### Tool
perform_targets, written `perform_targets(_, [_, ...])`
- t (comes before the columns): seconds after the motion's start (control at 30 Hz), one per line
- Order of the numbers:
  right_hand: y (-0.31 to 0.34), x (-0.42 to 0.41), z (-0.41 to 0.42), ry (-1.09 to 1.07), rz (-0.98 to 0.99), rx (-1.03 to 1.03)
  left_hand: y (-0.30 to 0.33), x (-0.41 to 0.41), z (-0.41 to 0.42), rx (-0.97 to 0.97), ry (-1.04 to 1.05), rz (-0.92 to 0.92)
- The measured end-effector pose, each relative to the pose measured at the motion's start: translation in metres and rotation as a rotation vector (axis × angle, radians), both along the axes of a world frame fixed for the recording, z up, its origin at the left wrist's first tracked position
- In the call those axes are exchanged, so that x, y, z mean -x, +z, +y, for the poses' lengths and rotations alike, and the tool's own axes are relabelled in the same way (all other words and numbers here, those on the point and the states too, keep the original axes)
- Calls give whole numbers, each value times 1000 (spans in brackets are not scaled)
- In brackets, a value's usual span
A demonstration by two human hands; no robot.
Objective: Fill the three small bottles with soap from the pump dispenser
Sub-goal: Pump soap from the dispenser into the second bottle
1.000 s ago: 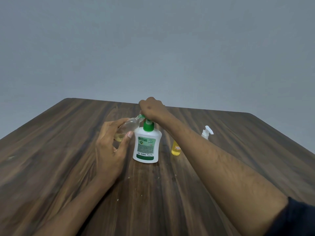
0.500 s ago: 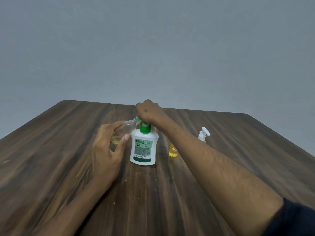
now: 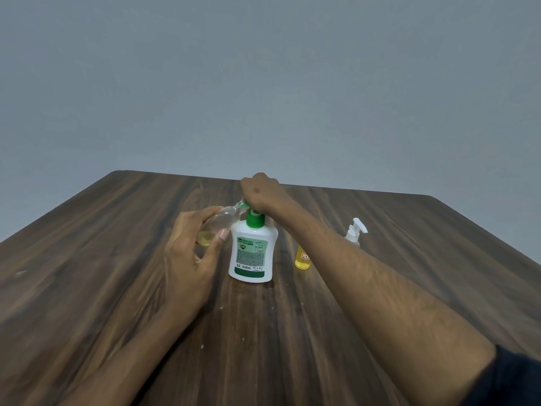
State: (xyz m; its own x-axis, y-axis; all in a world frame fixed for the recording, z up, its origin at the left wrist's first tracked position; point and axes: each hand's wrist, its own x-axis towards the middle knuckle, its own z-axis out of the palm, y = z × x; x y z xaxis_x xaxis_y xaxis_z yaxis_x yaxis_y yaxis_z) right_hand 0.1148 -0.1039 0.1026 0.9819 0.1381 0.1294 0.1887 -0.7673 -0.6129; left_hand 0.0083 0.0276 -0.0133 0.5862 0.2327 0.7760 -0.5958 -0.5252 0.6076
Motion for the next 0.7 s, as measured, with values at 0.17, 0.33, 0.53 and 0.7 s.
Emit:
perform_targets(0.17, [-3,0,0,-3,-1,6,-1,-2,-1,-13,-1,2])
perform_targets(0.33, [4,5,2,-2,-9,-28,1,0,0,-6,12,-15])
perform_targets(0.53, [2,3,1,8,25,-20,0,0,0,-11,1,-10])
perform_targets(0.7, [1,4,0,12,4,-19,0,-1,0,-11,-2,-18])
